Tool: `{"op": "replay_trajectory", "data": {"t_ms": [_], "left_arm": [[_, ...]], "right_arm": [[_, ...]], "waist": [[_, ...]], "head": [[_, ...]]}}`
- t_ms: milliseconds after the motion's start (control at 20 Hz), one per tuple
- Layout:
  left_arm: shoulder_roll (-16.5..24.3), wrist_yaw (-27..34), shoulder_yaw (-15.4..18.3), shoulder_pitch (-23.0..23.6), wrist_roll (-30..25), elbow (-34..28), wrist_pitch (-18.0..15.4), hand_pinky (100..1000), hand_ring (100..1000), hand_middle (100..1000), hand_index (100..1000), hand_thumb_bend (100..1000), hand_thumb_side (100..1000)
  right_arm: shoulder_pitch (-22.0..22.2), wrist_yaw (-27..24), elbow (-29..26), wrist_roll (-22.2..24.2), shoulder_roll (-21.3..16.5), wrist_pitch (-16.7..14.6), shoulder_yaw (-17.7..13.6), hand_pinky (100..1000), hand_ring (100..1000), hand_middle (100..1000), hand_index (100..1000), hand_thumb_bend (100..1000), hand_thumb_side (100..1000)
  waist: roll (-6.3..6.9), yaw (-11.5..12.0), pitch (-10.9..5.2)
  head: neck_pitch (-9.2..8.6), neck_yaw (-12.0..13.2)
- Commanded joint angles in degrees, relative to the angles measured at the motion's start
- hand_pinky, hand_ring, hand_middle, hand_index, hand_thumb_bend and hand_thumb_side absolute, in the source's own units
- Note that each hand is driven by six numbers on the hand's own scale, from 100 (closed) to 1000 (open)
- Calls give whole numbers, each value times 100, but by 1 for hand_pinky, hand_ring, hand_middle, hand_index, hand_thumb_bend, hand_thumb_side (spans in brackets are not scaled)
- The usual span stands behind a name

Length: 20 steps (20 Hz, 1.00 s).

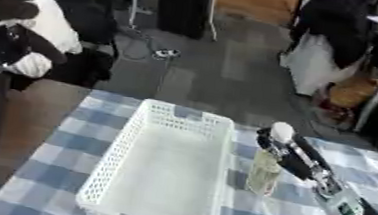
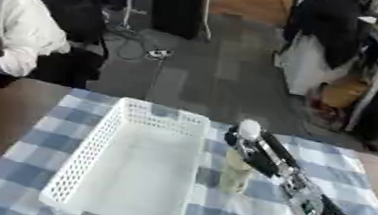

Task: Pick up objects on the table and place them in the box.

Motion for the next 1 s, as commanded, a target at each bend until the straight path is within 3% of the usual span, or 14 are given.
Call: {"op": "replay_trajectory", "data": {"t_ms": [50, 300, 500, 650, 800, 1000], "left_arm": [[38, 33, -11, -110, -23, -102, -16, 518, 464, 804, 754, 266, 973], [53, 33, -10, -107, -26, -99, -13, 517, 462, 801, 753, 266, 973], [72, 25, 2, -96, -23, -97, -12, 517, 461, 800, 753, 266, 973], [95, 12, 18, -69, -11, -86, -8, 517, 461, 800, 753, 266, 973], [139, -14, 51, -16, 16, -66, -1, 518, 461, 800, 753, 265, 973], [190, -47, 90, 45, 67, -43, 2, 519, 463, 800, 753, 263, 973]], "right_arm": [[-46, -130, -133, -498, -164, -9, -108, 100, 100, 100, 267, 100, 898], [78, -50, -220, -865, -215, -416, -37, 100, 100, 100, 150, 100, 877], [141, -22, -355, -1104, -244, -809, -8, 100, 100, 100, 138, 100, 836], [99, -279, -481, -1000, -294, -958, 76, 100, 100, 100, 135, 100, 800], [-16, -894, -863, -630, -460, -879, 241, 100, 100, 100, 135, 100, 783], [-128, -1884, -1503, -144, -722, -370, 428, 100, 100, 100, 133, 100, 779]], "waist": [[23, 1, -66], [32, -21, -54], [49, -55, -50], [58, -102, -65], [64, -188, -118], [69, -283, -195]], "head": [[-56, 43], [-42, 64], [-19, 81], [21, 84], [108, 99], [267, 88]]}}
